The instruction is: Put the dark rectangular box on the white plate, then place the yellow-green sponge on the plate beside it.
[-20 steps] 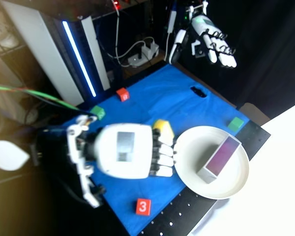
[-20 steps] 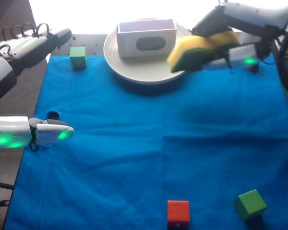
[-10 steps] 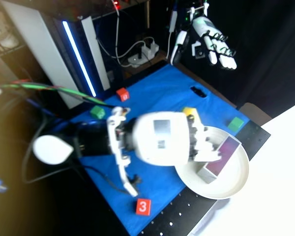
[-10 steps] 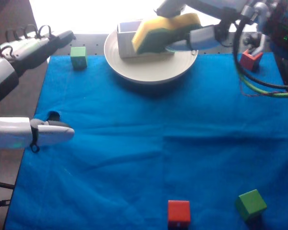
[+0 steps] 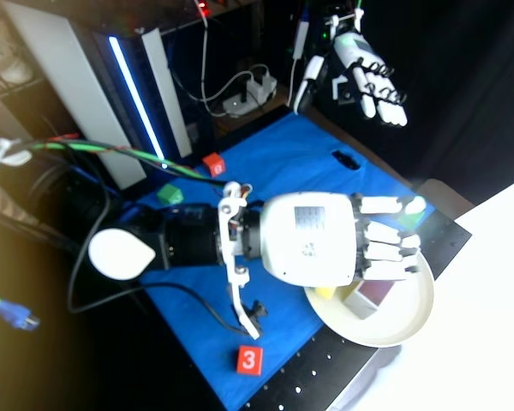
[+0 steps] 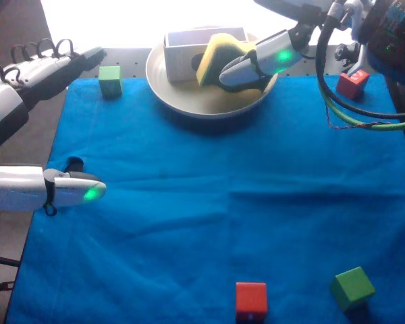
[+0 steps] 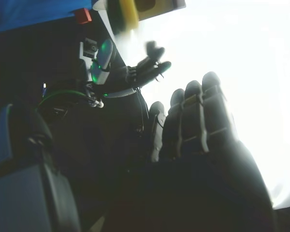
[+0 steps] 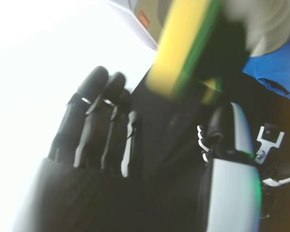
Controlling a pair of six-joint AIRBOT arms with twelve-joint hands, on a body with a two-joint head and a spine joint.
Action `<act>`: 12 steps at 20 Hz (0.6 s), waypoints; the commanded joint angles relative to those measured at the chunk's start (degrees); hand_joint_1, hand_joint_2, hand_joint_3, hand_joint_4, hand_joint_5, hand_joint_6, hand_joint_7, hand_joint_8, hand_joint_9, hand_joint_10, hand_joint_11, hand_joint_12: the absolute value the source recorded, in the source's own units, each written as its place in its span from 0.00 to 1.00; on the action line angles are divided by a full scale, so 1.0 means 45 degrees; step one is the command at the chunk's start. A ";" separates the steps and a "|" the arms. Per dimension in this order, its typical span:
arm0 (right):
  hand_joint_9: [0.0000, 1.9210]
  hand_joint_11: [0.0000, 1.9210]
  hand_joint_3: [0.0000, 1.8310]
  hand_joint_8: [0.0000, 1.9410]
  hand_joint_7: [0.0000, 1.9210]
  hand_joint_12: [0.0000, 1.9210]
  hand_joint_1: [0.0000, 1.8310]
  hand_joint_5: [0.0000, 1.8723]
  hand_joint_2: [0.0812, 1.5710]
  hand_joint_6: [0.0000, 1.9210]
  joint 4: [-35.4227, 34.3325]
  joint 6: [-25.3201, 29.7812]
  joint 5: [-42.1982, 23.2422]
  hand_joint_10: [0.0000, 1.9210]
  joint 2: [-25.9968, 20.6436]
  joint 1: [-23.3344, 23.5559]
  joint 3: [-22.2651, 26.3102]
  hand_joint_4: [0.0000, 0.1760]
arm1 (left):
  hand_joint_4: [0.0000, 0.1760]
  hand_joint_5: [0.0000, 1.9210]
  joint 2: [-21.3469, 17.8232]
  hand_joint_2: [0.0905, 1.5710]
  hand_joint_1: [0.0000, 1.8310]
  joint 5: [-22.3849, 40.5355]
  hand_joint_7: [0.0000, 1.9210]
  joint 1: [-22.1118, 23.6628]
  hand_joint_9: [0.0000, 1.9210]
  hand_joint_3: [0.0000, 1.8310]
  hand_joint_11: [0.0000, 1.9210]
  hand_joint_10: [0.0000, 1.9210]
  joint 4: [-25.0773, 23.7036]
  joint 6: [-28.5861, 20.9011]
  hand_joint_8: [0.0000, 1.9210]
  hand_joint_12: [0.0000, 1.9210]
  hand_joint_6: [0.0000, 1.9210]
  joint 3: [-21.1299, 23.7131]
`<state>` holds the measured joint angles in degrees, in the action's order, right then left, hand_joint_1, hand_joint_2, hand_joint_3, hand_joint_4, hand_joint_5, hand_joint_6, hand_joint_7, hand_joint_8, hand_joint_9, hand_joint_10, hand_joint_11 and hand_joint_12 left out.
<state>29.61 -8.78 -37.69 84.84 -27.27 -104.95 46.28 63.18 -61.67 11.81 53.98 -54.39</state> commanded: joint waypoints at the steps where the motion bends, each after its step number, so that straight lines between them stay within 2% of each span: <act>1: 0.14 0.00 0.00 0.00 0.13 0.40 0.50 0.01 0.45 0.00 -0.0614 0.0064 -0.1224 0.01 -0.0011 0.0255 0.0059 1.00 | 0.68 0.00 0.0049 0.51 0.40 0.1637 0.00 0.0114 0.00 0.00 0.00 0.00 0.0045 -0.0110 0.00 0.00 0.00 -0.0032; 2: 0.11 0.00 0.00 0.00 0.10 0.33 0.48 0.01 0.45 0.00 -0.0619 0.0064 -0.1225 0.00 -0.0015 0.0255 0.0153 1.00 | 0.70 0.00 0.0059 0.51 0.40 0.1643 0.00 0.0114 0.00 0.00 0.00 0.00 0.0045 -0.0123 0.00 0.00 0.00 -0.0029; 4: 0.09 0.00 0.00 0.00 0.07 0.22 0.50 0.00 0.46 0.00 -0.0726 0.0064 -0.1232 0.00 -0.0158 0.0255 0.0386 1.00 | 0.81 0.00 0.0067 0.52 0.40 0.1663 0.00 0.0114 0.00 0.00 0.00 0.00 0.0045 -0.0137 0.00 0.00 0.00 -0.0024; 5: 0.08 0.00 0.00 0.00 0.06 0.17 0.51 0.00 0.46 0.00 -0.0796 0.0064 -0.1239 0.00 -0.0299 0.0255 0.0515 1.00 | 0.81 0.00 0.0064 0.52 0.40 0.1688 0.00 0.0114 0.00 0.00 0.00 0.00 0.0047 -0.0141 0.00 0.00 0.00 -0.0023; 6: 0.06 0.00 0.00 0.00 0.06 0.13 0.48 0.00 0.46 0.00 -0.0941 0.0064 -0.1248 0.00 -0.0491 0.0255 0.0678 1.00 | 0.78 0.00 0.0058 0.52 0.41 0.1719 0.00 0.0114 0.00 0.00 0.00 0.00 0.0054 -0.0143 0.00 0.00 0.00 -0.0023; 7: 0.07 0.00 0.00 0.00 0.06 0.13 0.47 0.00 0.45 0.00 -0.1124 0.0064 -0.1267 0.00 -0.0712 0.0253 0.0830 1.00 | 0.69 0.00 0.0053 0.51 0.40 0.1764 0.00 0.0112 0.00 0.00 0.00 0.00 0.0064 -0.0145 0.00 0.00 0.00 -0.0023; 8: 0.06 0.00 0.00 0.00 0.05 0.10 0.47 0.00 0.45 0.00 -0.1291 0.0064 -0.1378 0.00 -0.0907 0.0251 0.0942 1.00 | 0.67 0.00 0.0049 0.52 0.40 0.1801 0.00 0.0112 0.00 0.00 0.00 0.00 0.0077 -0.0145 0.00 0.00 0.00 -0.0024; 9: 0.04 0.00 0.00 0.00 0.05 0.03 0.48 0.00 0.45 0.00 -0.1718 0.0064 -0.1675 0.01 -0.1239 0.0122 0.1196 1.00 | 0.70 0.00 0.0041 0.51 0.39 0.1885 0.00 0.0112 0.00 0.00 0.00 0.00 0.0097 -0.0145 0.00 0.00 0.00 -0.0025; 11: 0.04 0.00 0.00 0.00 0.04 0.02 0.47 0.00 0.46 0.00 -0.2282 0.0063 -0.2089 0.00 -0.1583 -0.0203 0.1506 1.00 | 0.71 0.00 0.0036 0.50 0.38 0.1996 0.00 0.0111 0.00 0.00 0.00 0.00 0.0124 -0.0145 0.00 0.00 0.00 -0.0018; 12: 0.03 0.00 0.00 0.00 0.04 0.01 0.50 0.00 0.46 0.00 -0.2592 0.0063 -0.2594 0.00 -0.1737 -0.0472 0.1599 1.00 | 0.64 0.00 0.0031 0.50 0.37 0.2044 0.00 0.0110 0.00 0.00 0.00 0.00 0.0129 -0.0145 0.00 0.00 0.00 -0.0010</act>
<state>19.22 -8.82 -42.59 76.42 -30.04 -97.82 46.28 64.82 -61.71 12.03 53.71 -54.39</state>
